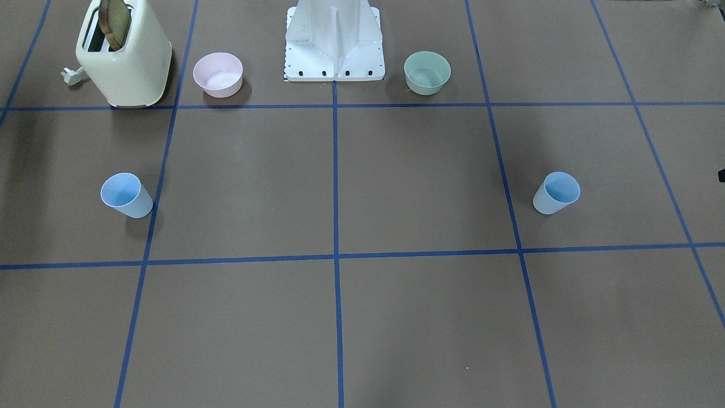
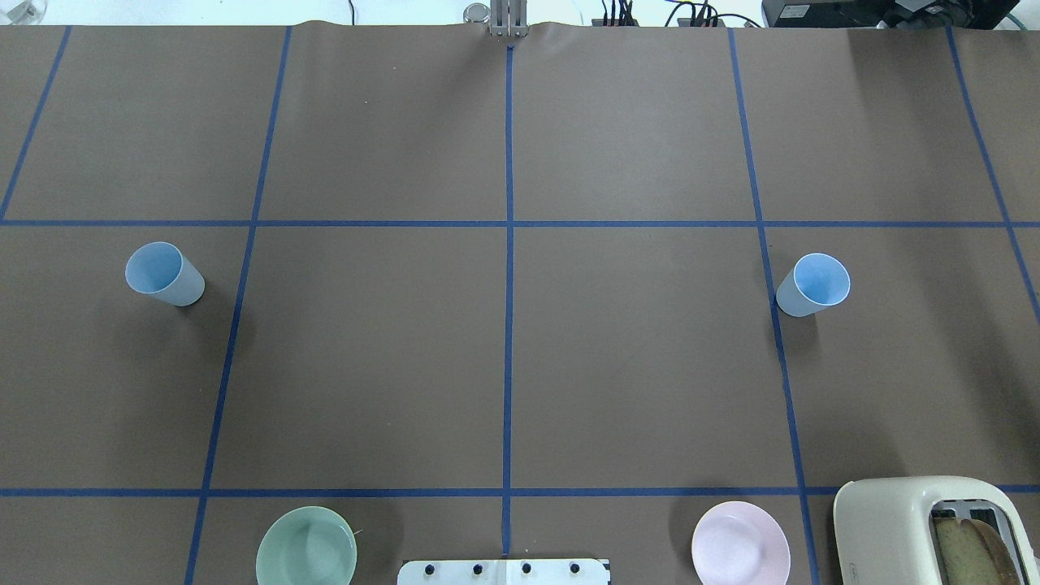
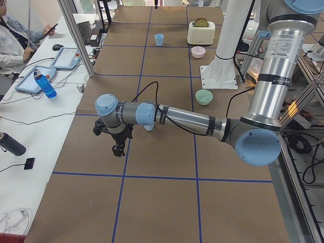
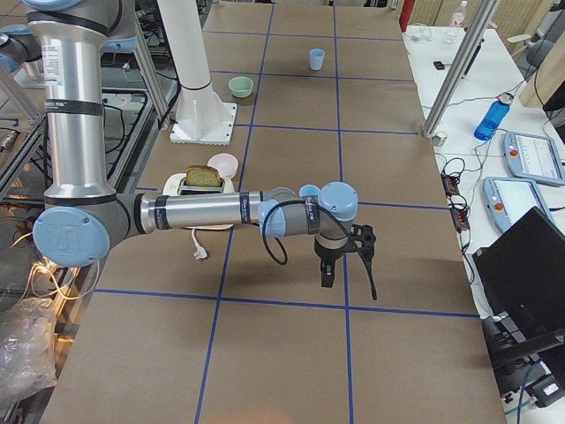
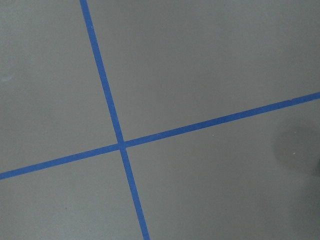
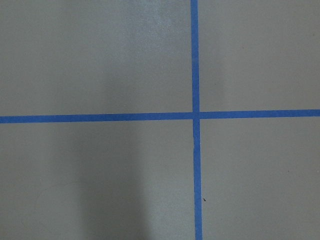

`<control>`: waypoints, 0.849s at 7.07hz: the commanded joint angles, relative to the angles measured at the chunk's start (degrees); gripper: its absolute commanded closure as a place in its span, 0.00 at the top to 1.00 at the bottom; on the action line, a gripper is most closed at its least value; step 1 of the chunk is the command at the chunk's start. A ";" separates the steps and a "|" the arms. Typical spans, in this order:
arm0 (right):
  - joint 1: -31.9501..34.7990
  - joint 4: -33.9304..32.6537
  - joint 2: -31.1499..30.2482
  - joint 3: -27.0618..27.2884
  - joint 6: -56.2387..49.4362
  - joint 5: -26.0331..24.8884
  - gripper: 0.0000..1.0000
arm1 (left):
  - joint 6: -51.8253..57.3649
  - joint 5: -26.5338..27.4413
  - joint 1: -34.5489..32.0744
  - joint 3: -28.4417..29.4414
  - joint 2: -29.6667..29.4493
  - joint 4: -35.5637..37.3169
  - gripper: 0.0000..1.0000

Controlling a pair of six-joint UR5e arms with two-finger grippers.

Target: Stack blue cups with both arms

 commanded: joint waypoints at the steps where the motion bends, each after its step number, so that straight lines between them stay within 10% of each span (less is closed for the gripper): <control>1: -1.57 2.37 0.47 1.55 -0.03 0.06 1.00 | -8.72 -0.02 5.96 -4.59 -0.07 -0.09 0.98; 6: -16.30 3.09 2.14 9.80 11.24 1.12 0.90 | -26.47 -0.02 14.58 -5.76 1.06 -14.02 0.98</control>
